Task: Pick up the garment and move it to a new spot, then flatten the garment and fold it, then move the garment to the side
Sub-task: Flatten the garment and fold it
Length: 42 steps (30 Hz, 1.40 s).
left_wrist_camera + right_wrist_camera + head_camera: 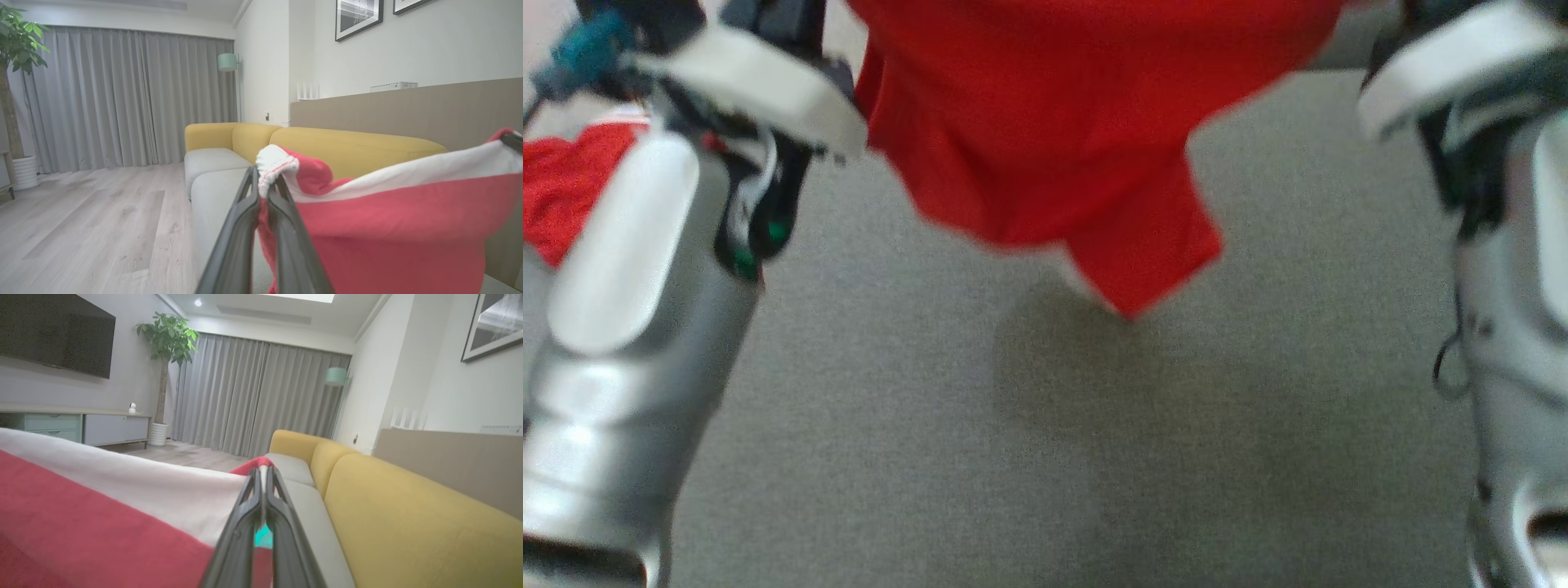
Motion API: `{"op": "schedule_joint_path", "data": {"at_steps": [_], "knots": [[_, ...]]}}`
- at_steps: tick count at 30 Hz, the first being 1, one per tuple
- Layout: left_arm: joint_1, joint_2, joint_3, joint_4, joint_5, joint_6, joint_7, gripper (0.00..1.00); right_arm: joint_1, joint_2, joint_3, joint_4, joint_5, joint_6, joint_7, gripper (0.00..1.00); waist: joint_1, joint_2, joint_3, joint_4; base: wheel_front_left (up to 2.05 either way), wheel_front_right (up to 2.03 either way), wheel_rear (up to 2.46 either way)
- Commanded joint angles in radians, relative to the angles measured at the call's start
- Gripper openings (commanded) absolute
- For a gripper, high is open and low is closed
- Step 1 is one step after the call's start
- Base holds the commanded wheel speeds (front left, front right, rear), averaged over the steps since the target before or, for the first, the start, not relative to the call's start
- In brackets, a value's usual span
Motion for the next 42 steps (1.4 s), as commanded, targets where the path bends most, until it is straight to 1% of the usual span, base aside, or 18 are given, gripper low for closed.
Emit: {"op": "schedule_joint_path", "data": {"at_steps": [1,5,8,11,13,16,17,18,22,25,32,36,39,42], "knots": [[-0.126,0.019,0.035,0.014,0.025,-0.016,-0.033,0.00,-0.120,0.012,0.002,0.014,-0.025,-0.001,-0.044,0.00,-0.0002,0.0000,0.062,-0.021,0.00,0.00,0.00],[-0.225,-0.006,0.042,0.086,0.045,-0.035,-0.106,0.00,-0.253,0.035,-0.044,0.079,-0.073,-0.001,-0.128,0.00,-0.0002,0.0000,0.104,-0.039,0.00,0.00,0.00],[-0.236,-0.029,0.044,0.112,0.038,-0.040,-0.148,0.00,-0.274,0.052,-0.079,0.089,-0.093,-0.001,-0.172,0.00,-0.0002,0.0000,0.122,-0.045,0.00,0.00,0.00],[-0.174,-0.053,0.033,0.125,0.017,-0.047,-0.172,0.00,-0.210,0.063,-0.093,0.080,-0.101,-0.001,-0.200,0.00,-0.0002,0.0000,0.129,-0.049,0.00,0.00,0.00],[-0.103,-0.082,0.041,0.126,-0.034,-0.052,-0.182,0.00,-0.136,0.071,-0.099,0.069,-0.093,-0.001,-0.211,0.00,-0.0002,0.0000,0.128,-0.051,0.00,0.00,0.00],[0.020,-0.095,0.015,0.108,-0.047,-0.056,-0.207,0.00,0.001,0.081,-0.116,0.041,-0.080,-0.001,-0.227,0.00,-0.0002,0.0000,0.121,-0.051,0.00,0.00,0.00],[0.020,-0.095,0.015,0.108,-0.047,-0.056,-0.207,0.00,0.001,0.081,-0.116,0.041,-0.080,-0.001,-0.227,0.00,-0.0002,0.0000,0.121,-0.051,0.00,0.00,0.00],[0.066,-0.099,0.006,0.099,-0.050,-0.054,-0.221,0.00,0.052,0.085,-0.121,0.029,-0.072,-0.001,-0.232,0.00,-0.0002,0.0000,0.117,-0.049,0.00,0.00,0.00],[0.245,-0.095,-0.033,0.054,-0.027,-0.029,-0.281,0.00,0.256,0.094,-0.130,-0.030,-0.043,-0.001,-0.239,0.00,-0.0002,0.0000,0.094,-0.044,0.00,0.00,0.00],[0.365,-0.086,-0.059,0.004,-0.011,-0.007,-0.317,0.00,0.401,0.098,-0.143,-0.099,-0.034,-0.001,-0.240,0.00,-0.0002,0.0000,0.069,-0.042,0.00,0.00,0.00],[0.616,-0.062,-0.087,-0.152,-0.007,0.076,-0.341,0.00,0.702,0.101,-0.165,-0.256,0.020,-0.001,-0.216,0.00,-0.0002,0.0000,-0.005,-0.050,0.00,0.00,0.00],[0.736,-0.051,-0.096,-0.240,-0.031,0.120,-0.317,0.00,0.816,0.101,-0.195,-0.343,0.025,-0.001,-0.184,0.00,-0.0002,0.0000,-0.034,-0.056,0.00,0.00,0.00],[0.814,-0.044,-0.108,-0.304,-0.050,0.156,-0.282,0.00,0.877,0.101,-0.234,-0.424,0.008,-0.001,-0.131,0.00,-0.0002,0.0000,-0.035,-0.047,0.00,0.00,0.00],[0.825,-0.056,-0.127,-0.307,-0.056,0.165,-0.261,0.00,0.874,0.101,-0.242,-0.463,-0.011,-0.001,-0.086,0.00,-0.0002,0.0000,-0.008,-0.027,0.00,0.00,0.00]]}}
